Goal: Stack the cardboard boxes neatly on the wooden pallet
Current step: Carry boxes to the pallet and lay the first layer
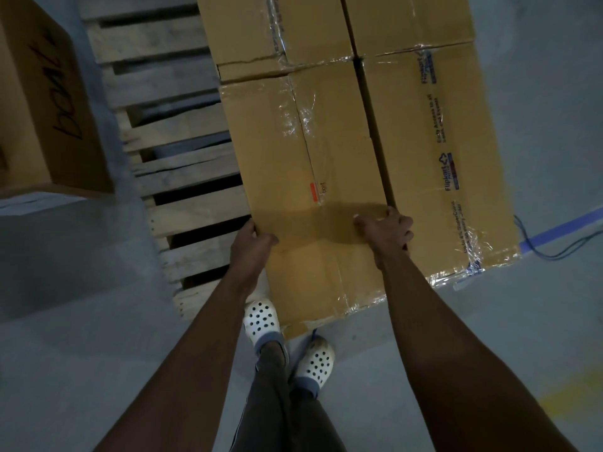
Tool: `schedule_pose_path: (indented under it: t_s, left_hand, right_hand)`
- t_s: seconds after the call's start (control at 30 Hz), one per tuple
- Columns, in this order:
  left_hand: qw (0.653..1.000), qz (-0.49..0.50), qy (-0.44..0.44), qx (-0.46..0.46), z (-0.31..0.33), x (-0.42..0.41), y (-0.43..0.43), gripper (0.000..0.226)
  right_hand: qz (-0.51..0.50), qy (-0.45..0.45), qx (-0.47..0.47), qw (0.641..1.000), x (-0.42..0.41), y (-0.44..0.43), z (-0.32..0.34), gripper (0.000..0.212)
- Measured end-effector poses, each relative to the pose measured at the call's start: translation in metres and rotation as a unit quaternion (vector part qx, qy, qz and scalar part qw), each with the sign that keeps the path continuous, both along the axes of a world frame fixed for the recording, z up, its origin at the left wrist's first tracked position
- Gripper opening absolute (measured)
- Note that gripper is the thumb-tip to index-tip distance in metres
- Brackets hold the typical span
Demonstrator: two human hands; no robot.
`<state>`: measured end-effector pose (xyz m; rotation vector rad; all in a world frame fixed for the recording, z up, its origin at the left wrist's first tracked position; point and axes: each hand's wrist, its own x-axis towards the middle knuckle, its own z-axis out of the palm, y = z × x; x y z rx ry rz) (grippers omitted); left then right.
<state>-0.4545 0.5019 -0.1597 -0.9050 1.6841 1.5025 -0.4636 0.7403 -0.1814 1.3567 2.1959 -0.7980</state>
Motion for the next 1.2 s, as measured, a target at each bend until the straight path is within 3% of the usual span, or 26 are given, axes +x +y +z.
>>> schedule_pose_path:
  t_s: [0.17, 0.33, 0.57, 0.87, 1.07, 1.2]
  left_hand:
    - [1.000, -0.017, -0.001, 0.001, -0.002, -0.001, -0.004, 0.060]
    - [1.000, -0.024, 0.004, 0.014, 0.003, 0.000, -0.006, 0.051]
    - [0.999, -0.038, 0.020, -0.013, -0.005, 0.003, -0.006, 0.066]
    - [0.998, -0.058, 0.025, -0.029, -0.016, 0.003, -0.005, 0.066]
    - [0.996, -0.075, -0.009, -0.042, -0.026, 0.008, 0.001, 0.103]
    - [0.980, -0.138, 0.023, -0.139, -0.015, 0.024, 0.020, 0.104]
  right_hand:
    - [0.010, -0.021, 0.015, 1.000, 0.000, -0.006, -0.002, 0.095]
    - [0.006, -0.023, 0.013, 1.000, -0.001, -0.007, -0.001, 0.095]
    - [0.004, -0.023, 0.010, 1.000, 0.000, 0.002, -0.003, 0.087]
    - [-0.011, -0.028, 0.016, 0.999, -0.007, 0.008, -0.009, 0.083]
    - [-0.011, -0.023, -0.018, 1.000, -0.003, 0.003, -0.003, 0.094]
    - [0.026, -0.020, -0.023, 0.999, 0.015, 0.001, 0.012, 0.091]
